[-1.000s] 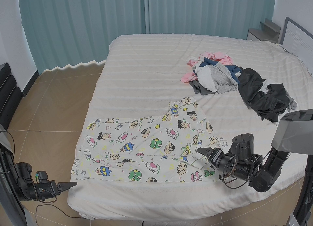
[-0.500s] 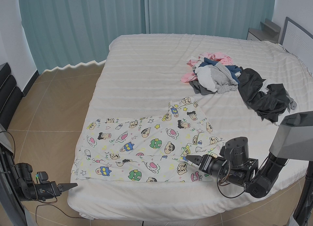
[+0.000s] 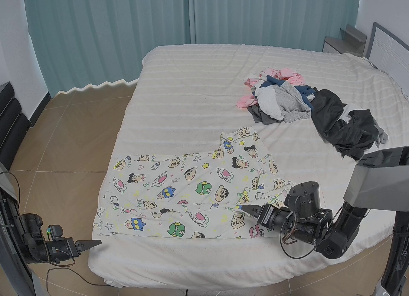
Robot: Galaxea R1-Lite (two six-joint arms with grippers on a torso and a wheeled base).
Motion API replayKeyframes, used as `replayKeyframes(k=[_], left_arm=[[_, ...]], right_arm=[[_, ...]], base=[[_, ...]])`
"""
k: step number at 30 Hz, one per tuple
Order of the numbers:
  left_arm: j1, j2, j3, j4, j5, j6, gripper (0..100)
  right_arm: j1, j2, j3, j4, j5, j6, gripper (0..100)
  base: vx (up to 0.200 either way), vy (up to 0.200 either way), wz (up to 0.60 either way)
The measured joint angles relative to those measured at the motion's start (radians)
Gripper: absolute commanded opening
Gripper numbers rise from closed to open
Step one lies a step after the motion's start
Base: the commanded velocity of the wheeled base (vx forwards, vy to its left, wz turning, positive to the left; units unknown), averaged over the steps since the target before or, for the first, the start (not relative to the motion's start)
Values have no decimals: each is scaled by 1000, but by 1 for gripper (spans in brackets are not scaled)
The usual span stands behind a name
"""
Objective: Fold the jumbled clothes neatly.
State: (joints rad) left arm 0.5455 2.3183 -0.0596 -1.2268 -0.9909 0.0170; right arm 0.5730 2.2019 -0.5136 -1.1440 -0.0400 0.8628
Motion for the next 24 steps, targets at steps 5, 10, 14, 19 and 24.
replayKeyframes(k=[5,10,14,19,24], left_arm=[[0,0,0,0,0,0,100],[0,0,0,0,0,0,100],[0,0,0,0,0,0,100],[0,0,0,0,0,0,100],[0,0,0,0,0,0,100]], right_arm=[[0,11,-19,-1,-1,4,100],[2,34,-35,-1,-2,4,0],[2,51,-43,-3,-11,3,0],[7,55,-46,-3,-36,0,0],[13,48,-43,-1,-38,0,0]], base=[[0,0,0],[0,0,0],[0,0,0],[0,0,0],[0,0,0]])
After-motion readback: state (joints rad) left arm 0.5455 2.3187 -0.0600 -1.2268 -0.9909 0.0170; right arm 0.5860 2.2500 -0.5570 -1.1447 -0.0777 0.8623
